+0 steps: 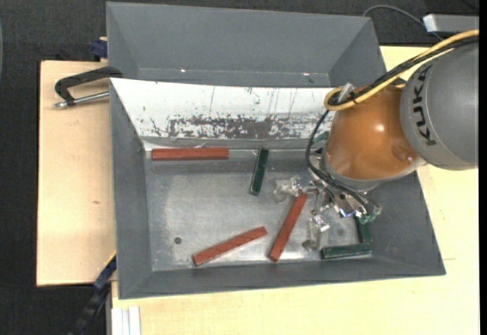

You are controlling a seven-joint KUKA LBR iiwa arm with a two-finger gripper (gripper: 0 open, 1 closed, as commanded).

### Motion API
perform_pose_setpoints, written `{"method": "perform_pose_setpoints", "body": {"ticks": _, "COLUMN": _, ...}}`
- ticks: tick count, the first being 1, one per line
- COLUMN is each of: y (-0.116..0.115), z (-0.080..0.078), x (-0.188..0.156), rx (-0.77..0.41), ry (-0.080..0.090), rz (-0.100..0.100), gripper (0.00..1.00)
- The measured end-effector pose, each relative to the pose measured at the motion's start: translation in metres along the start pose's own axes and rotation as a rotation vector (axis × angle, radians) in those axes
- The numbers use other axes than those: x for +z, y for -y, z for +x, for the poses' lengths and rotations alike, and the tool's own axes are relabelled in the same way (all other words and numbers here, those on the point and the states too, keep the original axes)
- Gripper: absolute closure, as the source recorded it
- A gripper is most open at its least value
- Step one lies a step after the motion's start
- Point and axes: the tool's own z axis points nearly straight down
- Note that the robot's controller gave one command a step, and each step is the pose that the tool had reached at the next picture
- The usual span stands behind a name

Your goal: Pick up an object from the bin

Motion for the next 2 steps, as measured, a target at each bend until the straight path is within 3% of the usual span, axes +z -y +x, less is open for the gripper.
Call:
{"method": "perform_pose_setpoints", "body": {"ticks": 1, "y": -0.005, "z": -0.014, "x": -0.001, "rx": 0.045, "ry": 0.002, "rz": -0.001, "gripper": 0.0}}
{"method": "perform_pose_setpoints", "body": {"ticks": 2, "y": 0.038, "z": 0.008, "x": 0.027, "rx": 0.088, "ry": -0.005, "rz": -0.001, "gripper": 1.0}}
